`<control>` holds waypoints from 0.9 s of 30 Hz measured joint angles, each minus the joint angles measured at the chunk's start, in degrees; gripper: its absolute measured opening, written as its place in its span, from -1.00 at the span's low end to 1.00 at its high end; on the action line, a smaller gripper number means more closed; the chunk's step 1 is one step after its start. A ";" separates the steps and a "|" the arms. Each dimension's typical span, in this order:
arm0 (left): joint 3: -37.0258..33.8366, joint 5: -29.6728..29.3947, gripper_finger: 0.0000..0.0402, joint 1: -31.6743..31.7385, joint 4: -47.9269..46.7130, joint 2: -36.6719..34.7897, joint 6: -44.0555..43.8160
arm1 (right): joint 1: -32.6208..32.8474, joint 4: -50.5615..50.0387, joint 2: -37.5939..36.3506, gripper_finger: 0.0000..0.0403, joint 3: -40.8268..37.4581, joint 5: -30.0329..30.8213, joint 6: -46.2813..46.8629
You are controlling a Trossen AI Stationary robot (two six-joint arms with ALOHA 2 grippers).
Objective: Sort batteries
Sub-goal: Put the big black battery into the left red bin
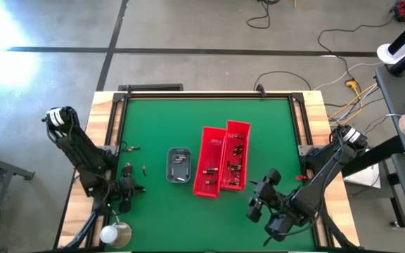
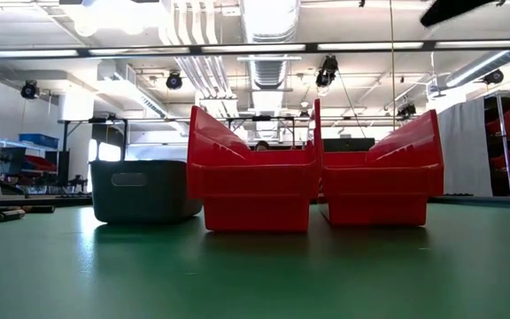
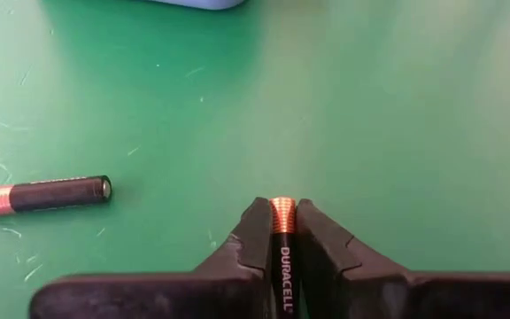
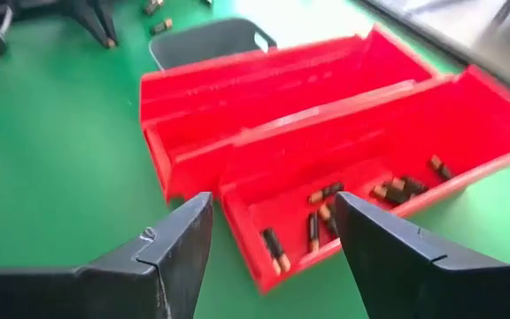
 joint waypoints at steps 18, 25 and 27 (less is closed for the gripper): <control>9.14 0.41 -0.95 16.99 -1.93 -12.79 21.25 | 0.44 4.60 0.00 0.10 1.07 3.25 -11.10; 19.17 3.37 -0.95 28.98 -1.84 -12.87 36.24 | 1.80 4.45 1.46 0.10 -3.14 3.51 -7.37; 21.85 4.51 -0.96 32.76 -1.69 -12.44 40.27 | 1.08 4.49 2.61 0.10 -4.06 3.69 -4.87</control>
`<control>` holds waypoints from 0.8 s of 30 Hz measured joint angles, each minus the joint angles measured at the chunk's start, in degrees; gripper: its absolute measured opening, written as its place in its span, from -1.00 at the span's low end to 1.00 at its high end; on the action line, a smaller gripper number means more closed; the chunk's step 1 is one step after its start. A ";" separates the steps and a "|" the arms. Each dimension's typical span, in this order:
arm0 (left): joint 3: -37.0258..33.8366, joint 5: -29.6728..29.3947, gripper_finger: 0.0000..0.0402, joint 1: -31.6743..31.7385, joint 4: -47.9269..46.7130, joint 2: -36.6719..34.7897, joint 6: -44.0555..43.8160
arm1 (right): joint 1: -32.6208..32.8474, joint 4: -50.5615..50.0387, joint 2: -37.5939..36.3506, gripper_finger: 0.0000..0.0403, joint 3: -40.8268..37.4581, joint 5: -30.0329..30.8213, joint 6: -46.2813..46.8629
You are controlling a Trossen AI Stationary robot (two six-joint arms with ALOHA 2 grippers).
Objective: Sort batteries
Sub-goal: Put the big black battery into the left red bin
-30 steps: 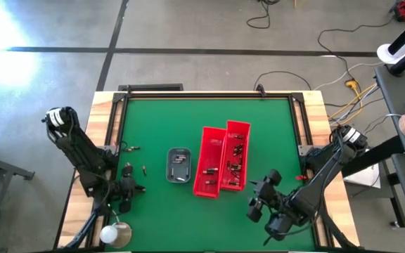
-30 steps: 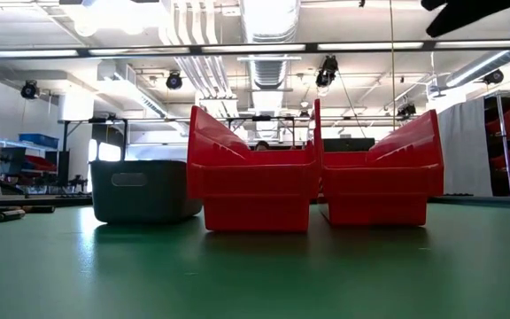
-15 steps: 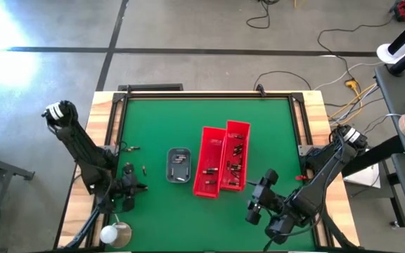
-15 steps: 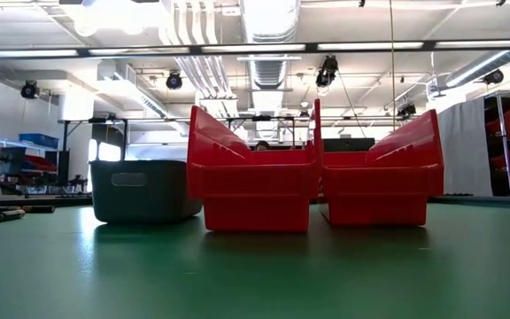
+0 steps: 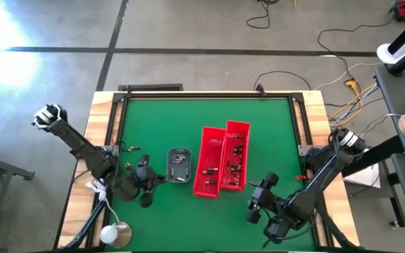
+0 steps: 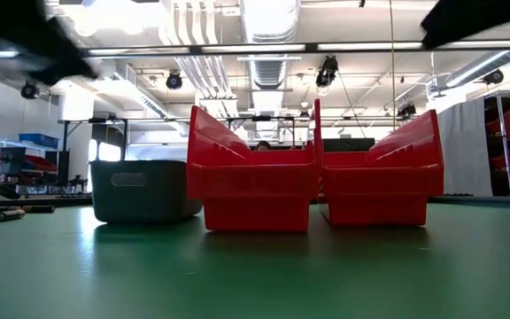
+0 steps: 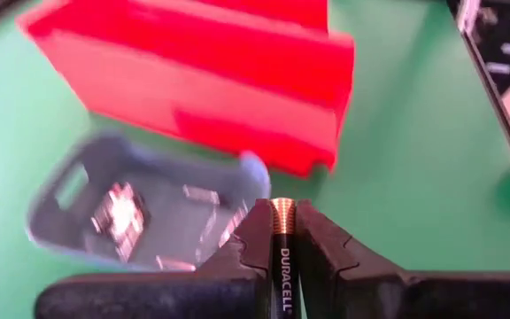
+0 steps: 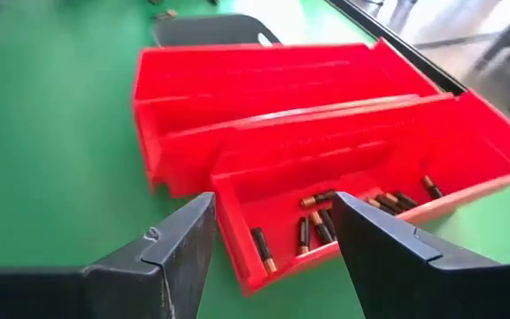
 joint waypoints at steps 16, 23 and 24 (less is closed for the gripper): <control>31.08 17.74 -0.96 27.03 7.96 21.16 26.99 | -4.65 2.41 1.84 0.09 1.55 -8.42 -13.70; 44.15 26.20 -0.96 31.91 8.15 33.70 34.04 | 5.91 2.42 1.49 0.09 1.78 -3.06 -12.07; 45.72 27.22 -0.96 32.52 8.06 35.02 34.36 | 6.96 2.49 1.47 0.09 1.66 -3.04 -11.22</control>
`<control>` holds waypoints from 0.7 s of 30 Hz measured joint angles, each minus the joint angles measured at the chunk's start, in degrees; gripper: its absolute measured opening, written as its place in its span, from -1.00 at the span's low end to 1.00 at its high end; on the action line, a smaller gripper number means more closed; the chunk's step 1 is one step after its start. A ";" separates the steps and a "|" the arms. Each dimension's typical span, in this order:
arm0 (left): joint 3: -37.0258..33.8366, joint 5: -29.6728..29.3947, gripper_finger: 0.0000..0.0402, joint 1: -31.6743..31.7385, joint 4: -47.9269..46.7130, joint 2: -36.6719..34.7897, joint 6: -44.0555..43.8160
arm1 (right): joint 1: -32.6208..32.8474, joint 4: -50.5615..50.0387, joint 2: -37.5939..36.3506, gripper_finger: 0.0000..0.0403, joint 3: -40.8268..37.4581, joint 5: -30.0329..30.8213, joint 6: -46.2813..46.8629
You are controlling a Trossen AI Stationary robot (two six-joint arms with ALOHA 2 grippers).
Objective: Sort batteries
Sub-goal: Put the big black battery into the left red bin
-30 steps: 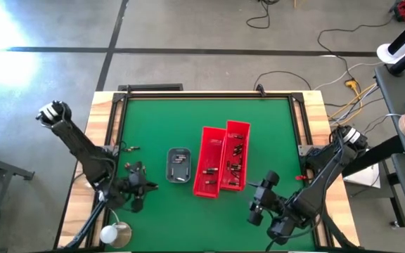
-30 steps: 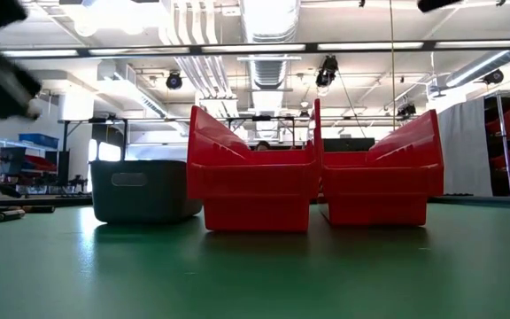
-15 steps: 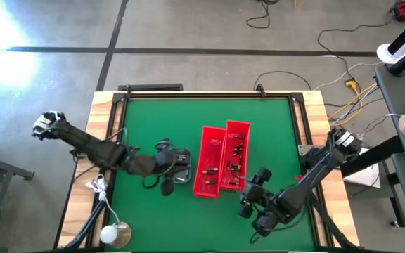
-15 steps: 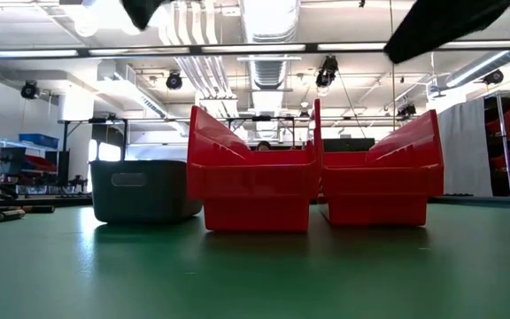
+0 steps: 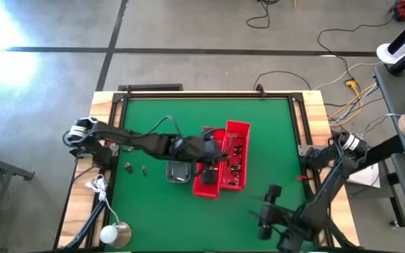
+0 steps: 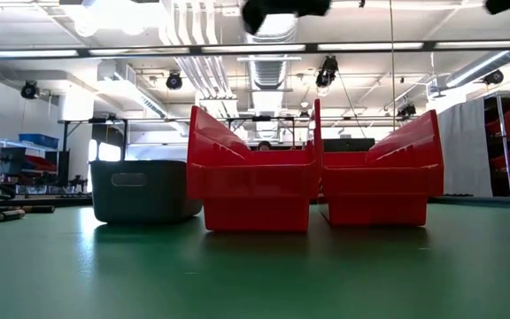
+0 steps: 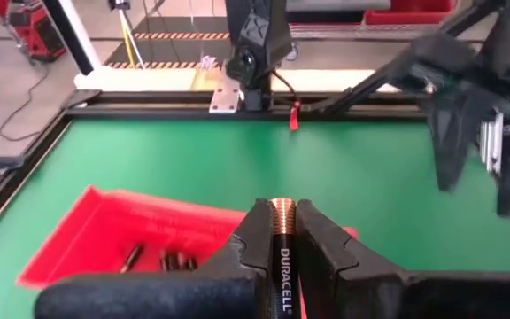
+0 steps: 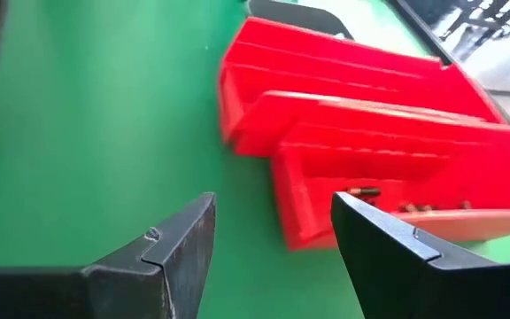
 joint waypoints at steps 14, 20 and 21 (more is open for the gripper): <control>16.94 7.72 -0.96 3.59 -7.06 18.26 -1.05 | 7.63 -0.62 0.00 0.09 -0.79 -0.11 7.67; 24.56 7.41 -0.96 4.13 -13.12 27.30 0.39 | 7.72 -1.48 0.00 0.09 -1.31 -0.47 7.77; 26.35 7.74 -0.95 4.11 -15.57 28.53 0.59 | 7.72 -1.51 0.00 0.09 -1.34 -0.77 7.98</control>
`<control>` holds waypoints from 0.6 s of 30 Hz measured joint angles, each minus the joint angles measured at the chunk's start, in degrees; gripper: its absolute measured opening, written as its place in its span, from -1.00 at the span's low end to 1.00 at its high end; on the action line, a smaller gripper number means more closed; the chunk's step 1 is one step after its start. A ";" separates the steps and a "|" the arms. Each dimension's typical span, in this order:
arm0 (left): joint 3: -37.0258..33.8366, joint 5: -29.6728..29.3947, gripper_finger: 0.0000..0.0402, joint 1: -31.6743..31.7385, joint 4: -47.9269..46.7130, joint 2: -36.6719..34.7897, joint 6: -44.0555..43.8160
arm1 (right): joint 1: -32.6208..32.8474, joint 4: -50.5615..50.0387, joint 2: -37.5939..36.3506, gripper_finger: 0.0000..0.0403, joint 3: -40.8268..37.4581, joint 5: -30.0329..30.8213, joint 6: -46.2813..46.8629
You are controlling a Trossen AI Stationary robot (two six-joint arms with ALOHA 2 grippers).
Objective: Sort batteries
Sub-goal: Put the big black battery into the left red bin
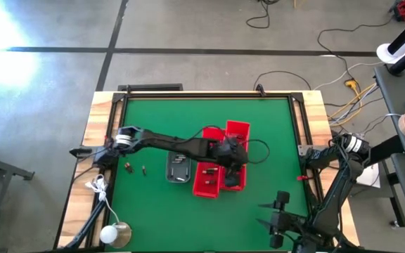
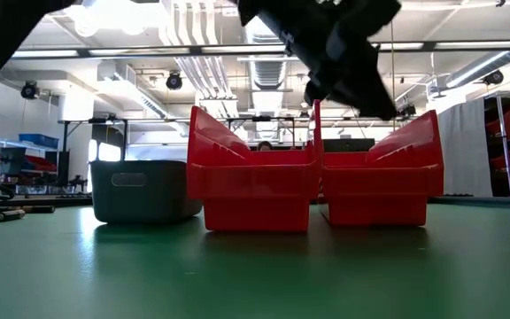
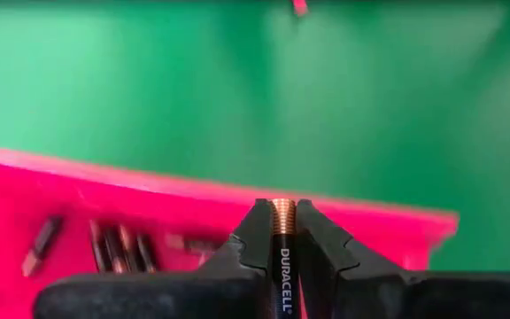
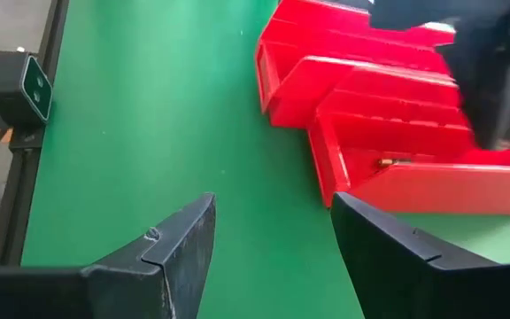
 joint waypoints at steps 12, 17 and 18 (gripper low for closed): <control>17.09 2.67 -0.94 1.59 -18.28 12.34 5.11 | 0.20 0.16 -0.02 0.09 -0.90 -4.24 5.86; 19.60 2.75 -0.94 2.14 -21.55 16.01 5.48 | 0.35 0.20 -0.02 0.09 -2.14 -5.69 9.02; 19.81 2.69 -0.94 2.18 -21.53 16.05 5.48 | 0.50 0.16 -0.02 0.09 -2.43 -5.70 9.47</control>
